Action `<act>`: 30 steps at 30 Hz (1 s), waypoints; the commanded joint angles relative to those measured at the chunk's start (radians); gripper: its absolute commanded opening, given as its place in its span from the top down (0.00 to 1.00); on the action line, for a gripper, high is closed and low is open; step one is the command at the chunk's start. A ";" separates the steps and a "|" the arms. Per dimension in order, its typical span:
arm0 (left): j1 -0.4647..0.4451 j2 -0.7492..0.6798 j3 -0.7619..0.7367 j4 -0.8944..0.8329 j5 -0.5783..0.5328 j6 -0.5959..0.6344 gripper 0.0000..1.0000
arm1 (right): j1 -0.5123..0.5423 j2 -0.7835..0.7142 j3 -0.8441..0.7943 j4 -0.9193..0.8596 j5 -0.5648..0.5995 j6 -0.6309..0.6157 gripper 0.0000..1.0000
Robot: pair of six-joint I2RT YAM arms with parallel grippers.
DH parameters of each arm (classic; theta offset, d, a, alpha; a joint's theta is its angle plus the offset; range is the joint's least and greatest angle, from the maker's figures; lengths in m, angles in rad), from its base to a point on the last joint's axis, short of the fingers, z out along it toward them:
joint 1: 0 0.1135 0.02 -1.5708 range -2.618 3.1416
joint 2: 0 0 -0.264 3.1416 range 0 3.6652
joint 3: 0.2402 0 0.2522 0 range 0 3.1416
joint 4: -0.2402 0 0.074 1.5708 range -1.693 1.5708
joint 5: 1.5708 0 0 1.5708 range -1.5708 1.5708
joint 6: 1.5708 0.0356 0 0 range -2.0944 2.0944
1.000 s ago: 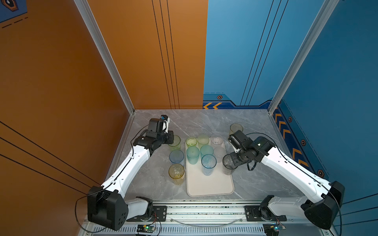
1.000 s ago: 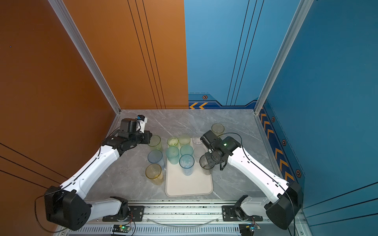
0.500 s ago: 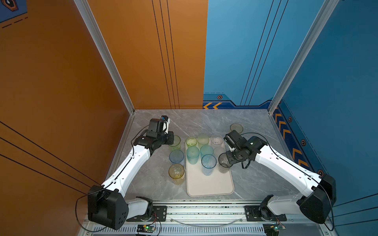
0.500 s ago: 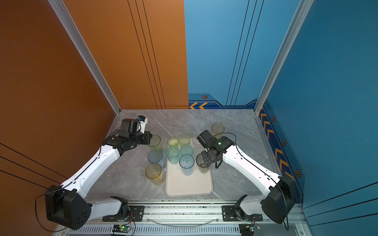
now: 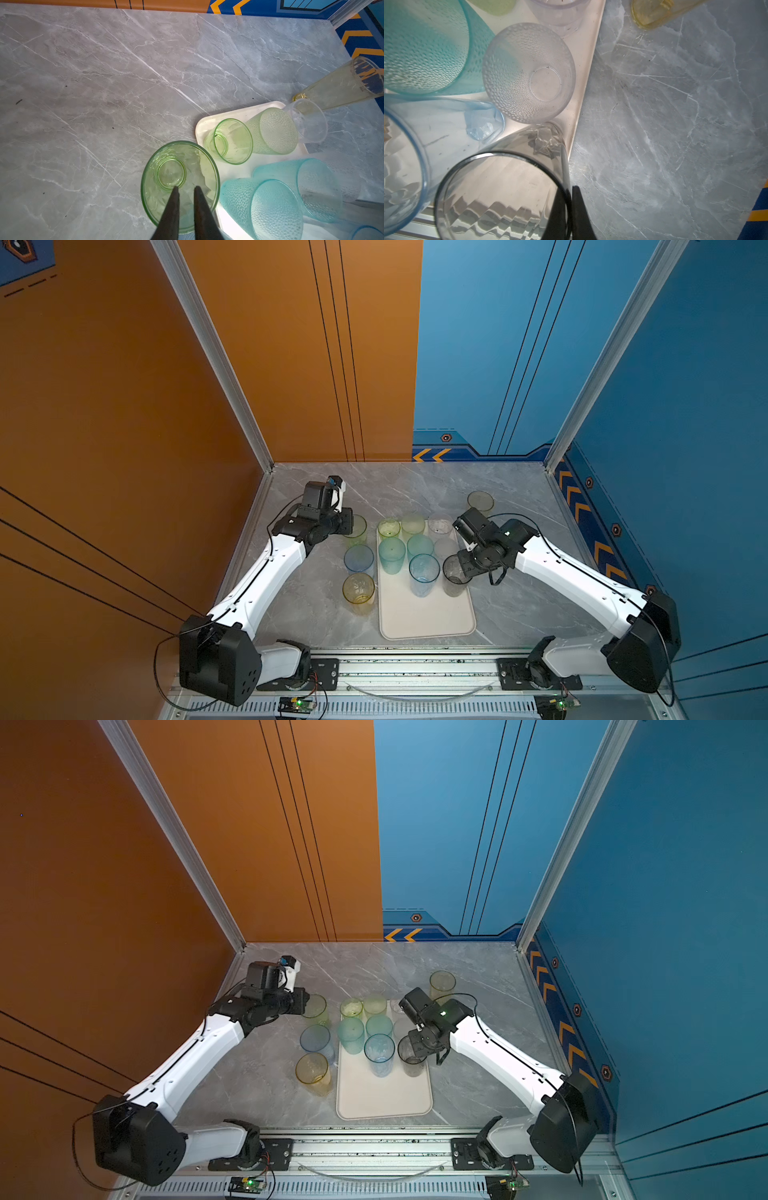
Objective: Place the glasses into the tray
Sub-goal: 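Lift the grey cup with the right gripper and carry it toward the tray, then lower the grey cup onto the tray corner nearest the right gripper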
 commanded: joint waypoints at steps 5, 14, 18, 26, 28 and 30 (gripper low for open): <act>-0.004 0.004 0.029 -0.027 0.006 0.023 0.84 | -0.005 0.005 -0.021 0.032 -0.027 0.029 0.98; -0.003 0.002 0.032 -0.038 0.005 0.026 0.84 | -0.016 -0.013 -0.037 0.039 -0.030 0.031 0.92; -0.004 0.002 0.033 -0.044 0.006 0.027 0.84 | -0.016 -0.023 -0.039 0.042 -0.036 0.029 0.86; -0.004 0.002 0.041 -0.065 -0.001 0.034 0.84 | -0.017 -0.030 -0.038 0.047 -0.043 0.026 0.82; -0.005 0.005 0.044 -0.073 -0.003 0.038 0.84 | -0.018 -0.030 -0.036 0.046 -0.046 0.026 0.81; -0.005 0.007 0.045 -0.083 -0.008 0.042 0.84 | -0.018 -0.035 -0.032 0.047 -0.045 0.025 0.79</act>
